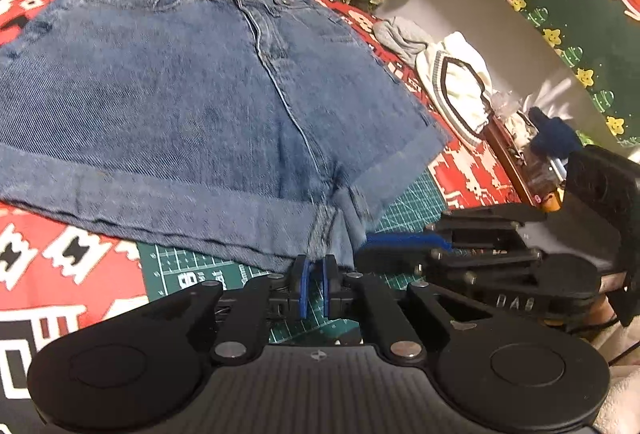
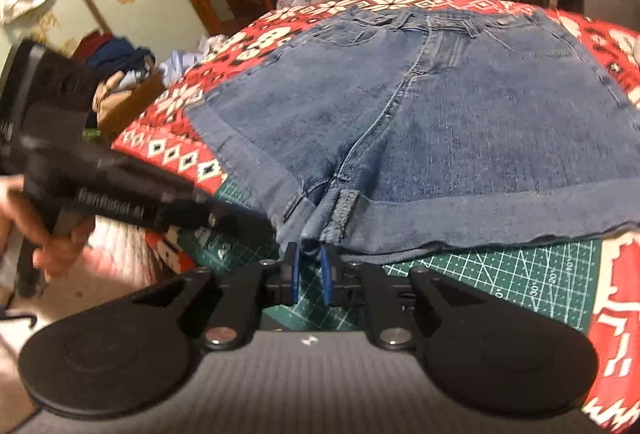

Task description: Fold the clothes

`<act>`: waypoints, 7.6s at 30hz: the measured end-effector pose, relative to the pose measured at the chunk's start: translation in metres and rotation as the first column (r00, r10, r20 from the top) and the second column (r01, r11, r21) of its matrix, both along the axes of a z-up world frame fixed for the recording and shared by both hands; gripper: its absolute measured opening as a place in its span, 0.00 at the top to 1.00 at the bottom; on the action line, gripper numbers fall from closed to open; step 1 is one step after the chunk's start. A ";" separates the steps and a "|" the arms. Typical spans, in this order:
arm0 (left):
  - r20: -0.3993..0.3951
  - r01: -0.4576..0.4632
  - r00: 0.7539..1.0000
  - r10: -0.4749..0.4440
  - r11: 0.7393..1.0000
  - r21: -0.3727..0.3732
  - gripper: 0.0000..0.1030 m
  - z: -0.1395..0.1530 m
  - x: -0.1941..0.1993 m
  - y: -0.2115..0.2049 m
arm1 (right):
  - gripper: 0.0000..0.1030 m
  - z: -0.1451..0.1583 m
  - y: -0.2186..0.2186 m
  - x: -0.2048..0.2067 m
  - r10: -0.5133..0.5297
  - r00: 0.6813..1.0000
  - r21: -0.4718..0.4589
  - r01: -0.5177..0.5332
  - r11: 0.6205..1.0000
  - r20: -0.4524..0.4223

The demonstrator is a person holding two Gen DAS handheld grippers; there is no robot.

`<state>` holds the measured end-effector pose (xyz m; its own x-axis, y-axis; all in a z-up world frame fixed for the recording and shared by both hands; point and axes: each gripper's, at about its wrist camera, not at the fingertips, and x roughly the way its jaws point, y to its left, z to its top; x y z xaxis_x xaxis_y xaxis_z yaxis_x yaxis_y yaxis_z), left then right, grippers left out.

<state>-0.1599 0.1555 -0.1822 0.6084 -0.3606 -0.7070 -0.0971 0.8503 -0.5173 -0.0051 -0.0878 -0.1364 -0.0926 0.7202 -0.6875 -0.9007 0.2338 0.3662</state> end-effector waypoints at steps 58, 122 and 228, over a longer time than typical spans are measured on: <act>0.189 0.174 0.951 -0.246 0.927 0.332 0.94 0.004 -0.009 -0.049 | 0.98 0.010 0.009 -0.035 0.107 0.953 -0.055 -0.095 0.994 0.284; 0.102 0.076 0.990 -0.101 0.972 0.222 0.96 0.004 0.011 -0.007 | 0.91 0.004 0.011 0.014 -0.012 0.992 -0.046 0.018 0.999 0.126; -0.271 -0.732 0.560 0.783 0.620 0.282 0.92 0.054 0.034 0.153 | 0.77 0.070 0.251 -0.028 0.615 0.770 -0.403 -0.515 0.756 0.169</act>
<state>-0.1260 0.3089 -0.1278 0.3291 0.2242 -0.9173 -0.8778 0.4307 -0.2096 -0.0329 0.1630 -0.0667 -0.1839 0.3339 -0.9245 -0.9517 -0.2957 0.0825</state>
